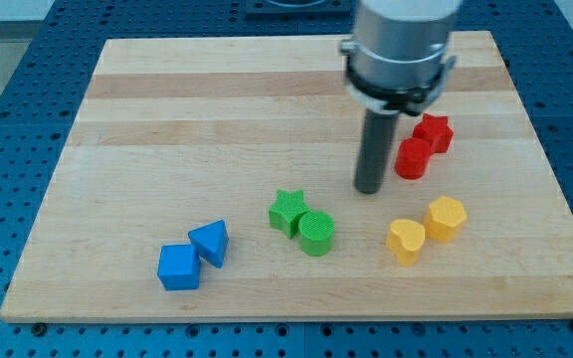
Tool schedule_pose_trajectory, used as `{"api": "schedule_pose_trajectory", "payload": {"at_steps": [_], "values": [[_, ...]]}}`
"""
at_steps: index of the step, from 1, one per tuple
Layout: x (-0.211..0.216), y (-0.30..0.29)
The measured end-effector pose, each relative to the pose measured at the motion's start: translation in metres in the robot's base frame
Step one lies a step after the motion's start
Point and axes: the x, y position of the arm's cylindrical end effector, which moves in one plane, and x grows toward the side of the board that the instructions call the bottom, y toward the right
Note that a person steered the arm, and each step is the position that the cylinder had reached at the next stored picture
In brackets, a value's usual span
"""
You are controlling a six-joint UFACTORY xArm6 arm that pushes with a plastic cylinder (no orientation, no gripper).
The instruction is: Slide the blue cube and blue triangle towards the green star
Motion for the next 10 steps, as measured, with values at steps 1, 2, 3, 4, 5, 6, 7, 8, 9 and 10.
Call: {"api": "schedule_pose_trajectory", "payload": {"at_steps": [1,2,3,4,5,6,7,8,9,10], "values": [[0.005,-0.047],[0.005,-0.048],[-0.013,-0.070],[-0.028,-0.126],[-0.028,-0.194],[-0.018,-0.250],[0.027,-0.268],[0.075,-0.267],[0.092,-0.263],[0.102,-0.256]]}}
